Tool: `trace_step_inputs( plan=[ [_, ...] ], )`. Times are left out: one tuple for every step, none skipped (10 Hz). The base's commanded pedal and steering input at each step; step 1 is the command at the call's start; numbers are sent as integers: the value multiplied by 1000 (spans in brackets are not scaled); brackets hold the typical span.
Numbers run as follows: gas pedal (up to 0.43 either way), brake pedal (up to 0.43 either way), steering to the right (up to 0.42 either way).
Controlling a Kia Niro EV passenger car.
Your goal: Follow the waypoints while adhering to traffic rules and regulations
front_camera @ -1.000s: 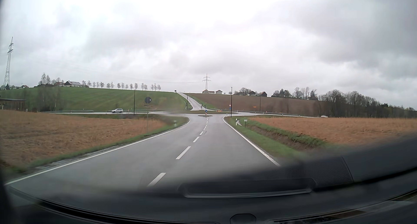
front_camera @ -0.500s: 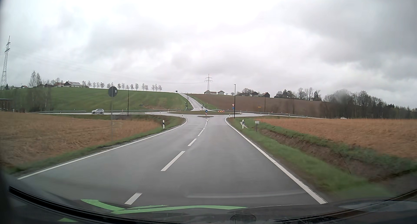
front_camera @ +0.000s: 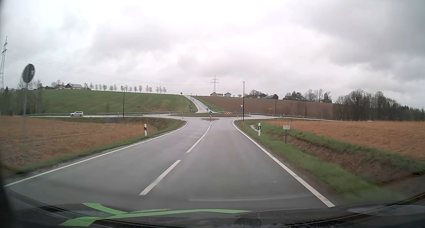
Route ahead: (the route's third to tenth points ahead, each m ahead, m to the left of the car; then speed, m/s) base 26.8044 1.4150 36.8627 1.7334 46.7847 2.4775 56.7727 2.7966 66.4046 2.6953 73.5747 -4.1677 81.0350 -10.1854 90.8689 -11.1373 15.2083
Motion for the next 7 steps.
trace_step_inputs(
  plan=[
    [0,262,-5],
    [0,262,-5],
    [0,262,-5],
    [0,262,-5],
    [0,256,-5],
    [0,250,-5],
    [0,244,-5]
  ],
)
